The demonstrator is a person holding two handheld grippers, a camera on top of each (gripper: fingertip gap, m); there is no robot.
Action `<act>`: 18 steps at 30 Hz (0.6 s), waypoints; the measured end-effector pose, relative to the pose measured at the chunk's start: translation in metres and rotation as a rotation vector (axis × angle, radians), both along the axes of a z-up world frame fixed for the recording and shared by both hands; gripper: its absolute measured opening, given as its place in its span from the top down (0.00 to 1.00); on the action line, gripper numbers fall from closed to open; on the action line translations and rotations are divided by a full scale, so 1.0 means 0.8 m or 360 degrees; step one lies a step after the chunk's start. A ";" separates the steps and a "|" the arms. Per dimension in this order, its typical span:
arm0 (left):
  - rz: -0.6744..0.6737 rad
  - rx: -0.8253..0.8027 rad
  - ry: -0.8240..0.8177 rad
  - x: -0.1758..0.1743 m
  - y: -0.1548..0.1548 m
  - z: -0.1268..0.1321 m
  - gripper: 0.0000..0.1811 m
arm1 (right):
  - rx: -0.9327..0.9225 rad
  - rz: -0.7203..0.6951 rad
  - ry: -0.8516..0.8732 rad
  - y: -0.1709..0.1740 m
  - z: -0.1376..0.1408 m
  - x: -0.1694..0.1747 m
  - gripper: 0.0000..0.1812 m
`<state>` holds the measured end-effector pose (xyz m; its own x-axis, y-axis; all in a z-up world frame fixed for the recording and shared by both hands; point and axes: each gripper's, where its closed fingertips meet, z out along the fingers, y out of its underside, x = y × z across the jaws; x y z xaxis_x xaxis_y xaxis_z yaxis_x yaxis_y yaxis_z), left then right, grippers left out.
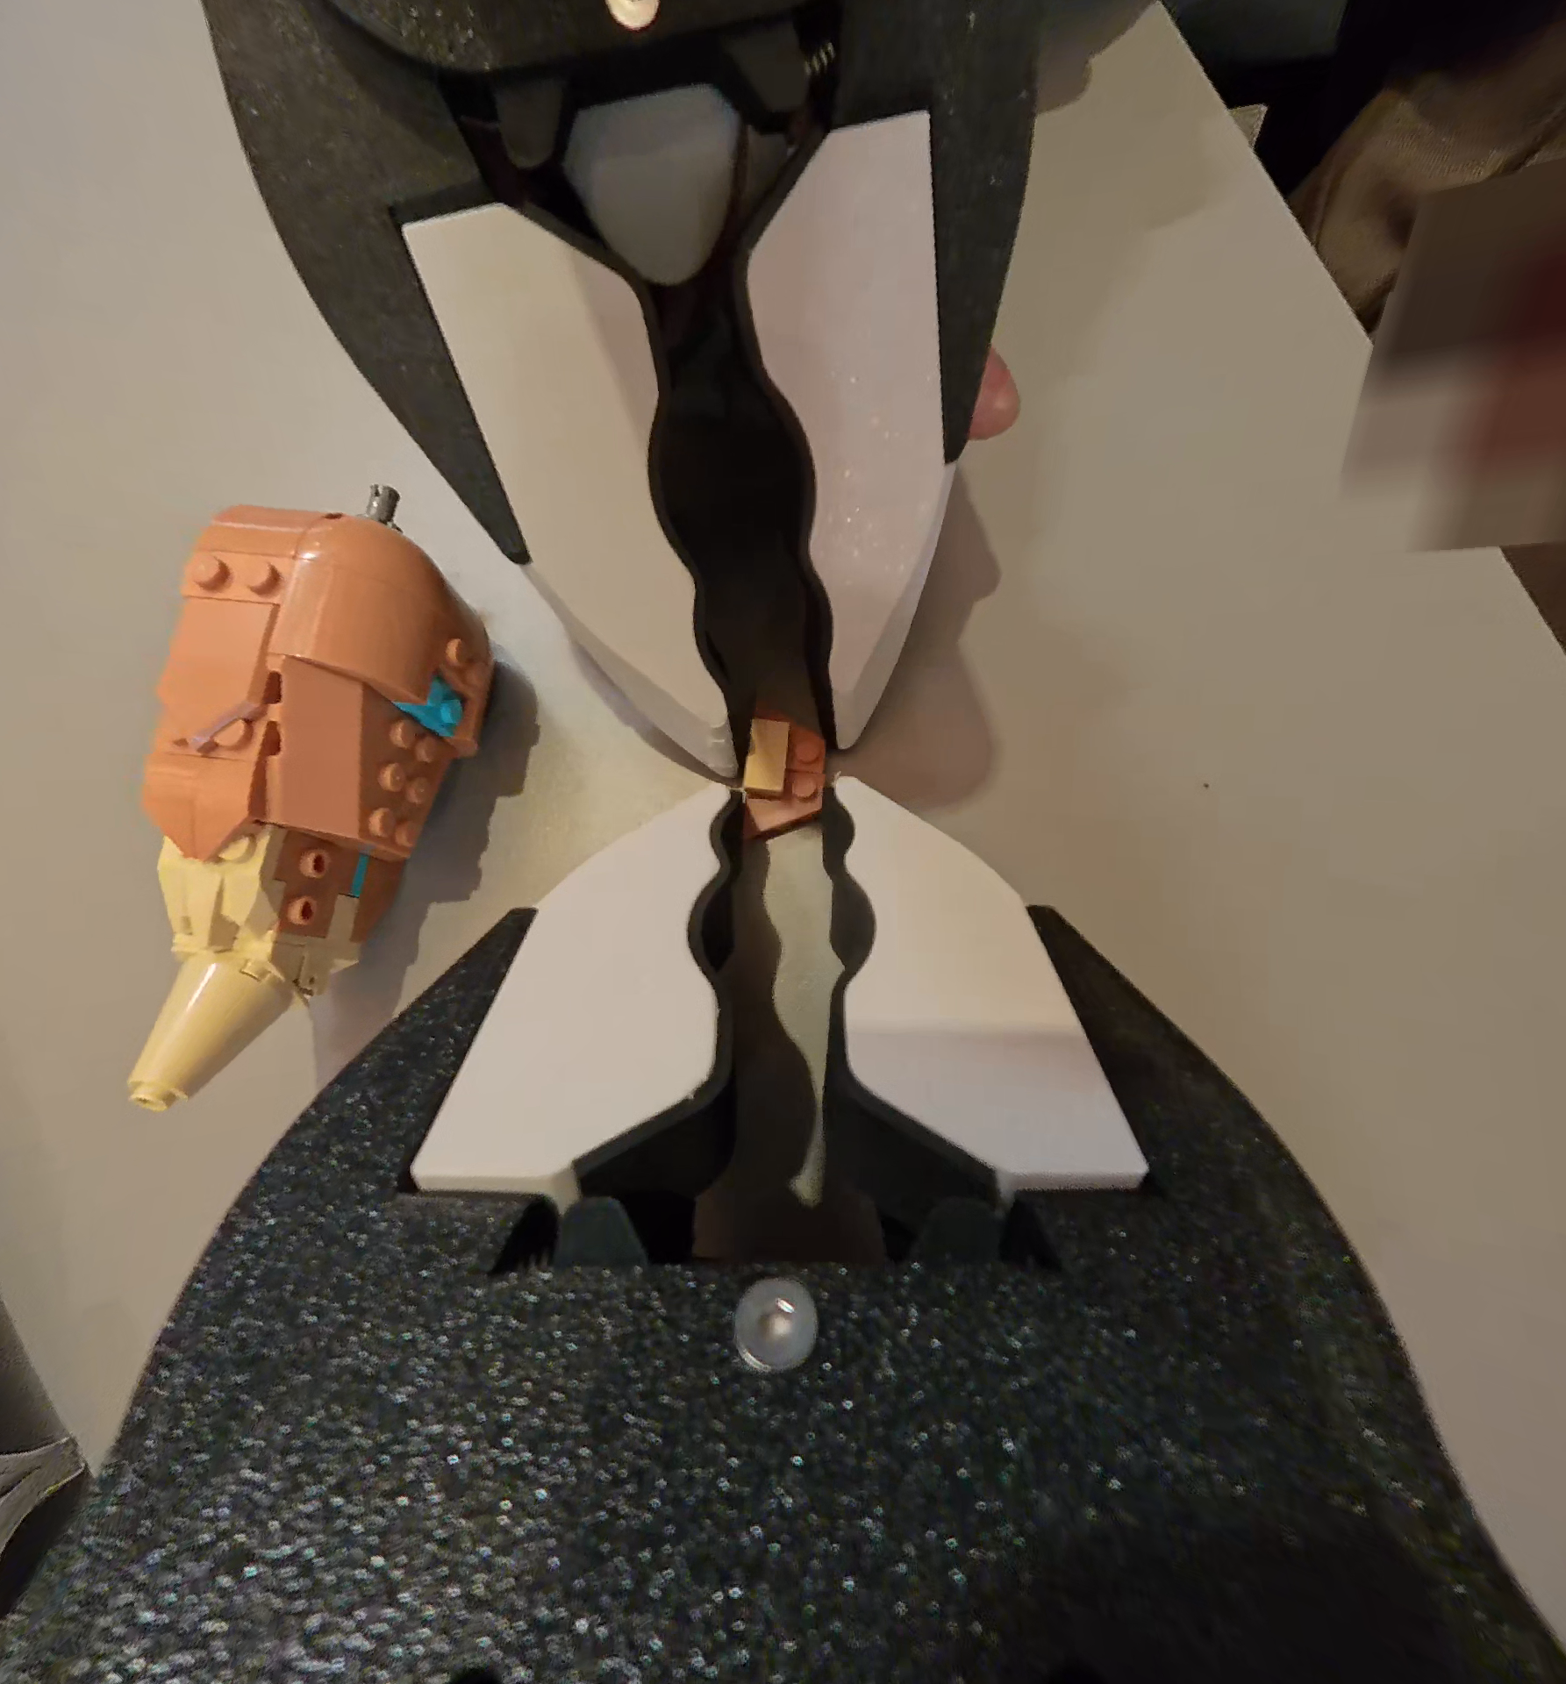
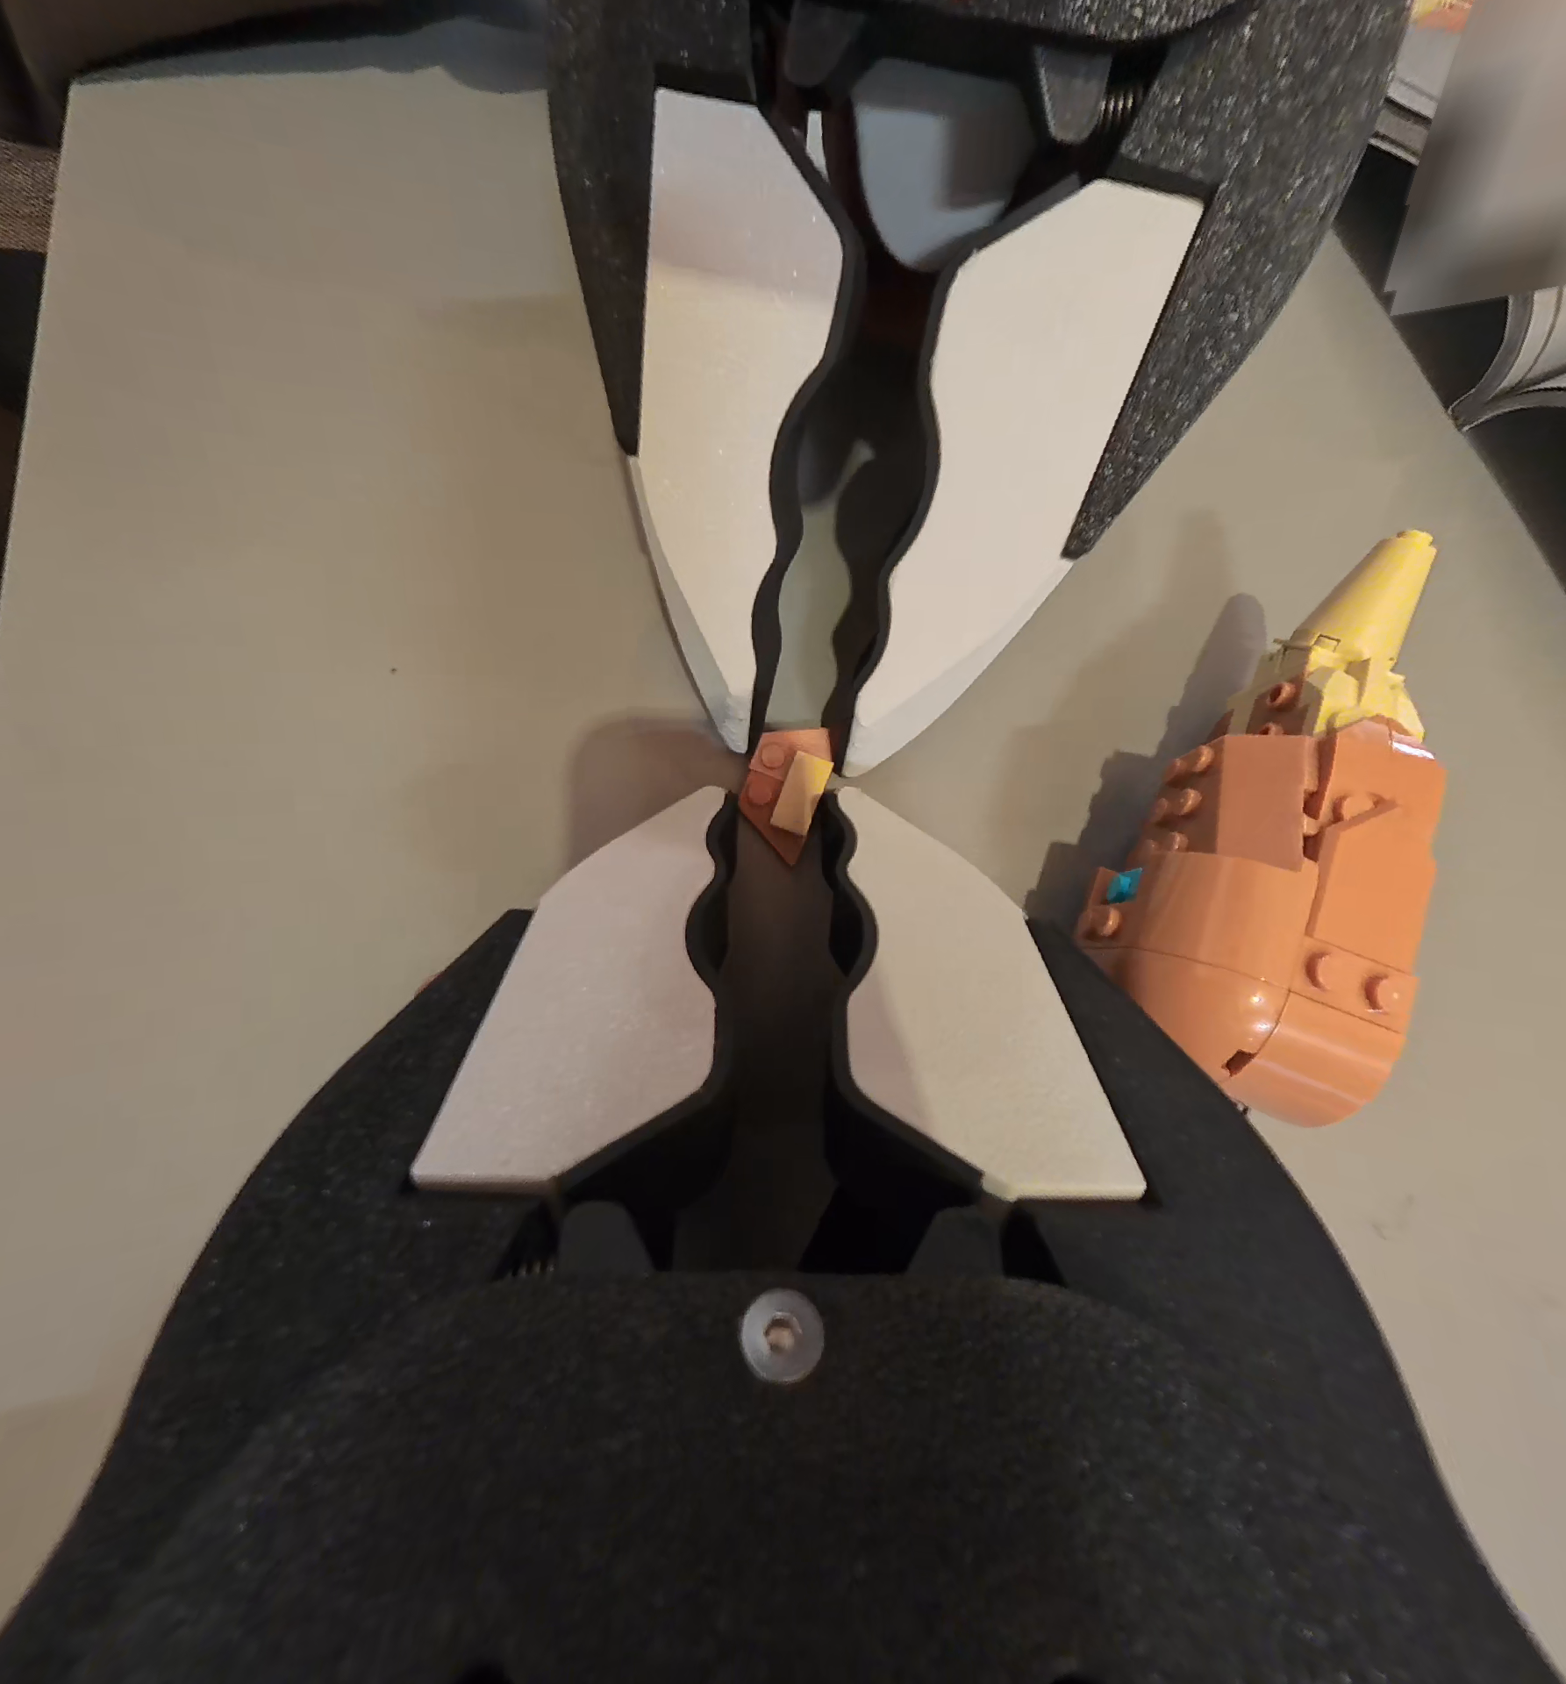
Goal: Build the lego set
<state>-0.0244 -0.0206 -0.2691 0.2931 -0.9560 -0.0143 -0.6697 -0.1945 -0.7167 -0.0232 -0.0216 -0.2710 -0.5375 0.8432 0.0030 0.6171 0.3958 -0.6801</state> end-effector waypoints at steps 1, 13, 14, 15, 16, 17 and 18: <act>0.0001 0.0008 -0.0008 0.000 0.000 0.001 0.91 | -0.0002 -0.0002 -0.0001 0.000 0.000 0.000 0.90; 0.0047 0.0040 0.0027 -0.005 0.002 -0.001 0.89 | -0.0016 -0.0043 -0.0016 -0.002 0.000 -0.001 0.89; 0.0053 0.0044 0.0025 -0.005 0.002 -0.001 0.88 | -0.0015 -0.0046 -0.0016 -0.002 0.000 -0.001 0.89; 0.0062 0.0048 0.0025 -0.006 0.001 0.000 0.86 | -0.0014 -0.0047 -0.0017 -0.002 0.000 -0.001 0.89; 0.0084 0.0051 0.0022 -0.007 0.001 0.001 0.85 | -0.0011 -0.0047 -0.0016 -0.002 0.000 -0.001 0.88; 0.0120 0.0052 0.0017 -0.008 0.002 0.003 0.84 | -0.0003 -0.0052 -0.0017 -0.002 0.000 0.000 0.88; 0.0169 0.0052 0.0014 -0.010 0.001 0.006 0.83 | 0.0019 -0.0062 -0.0018 -0.001 0.000 0.001 0.87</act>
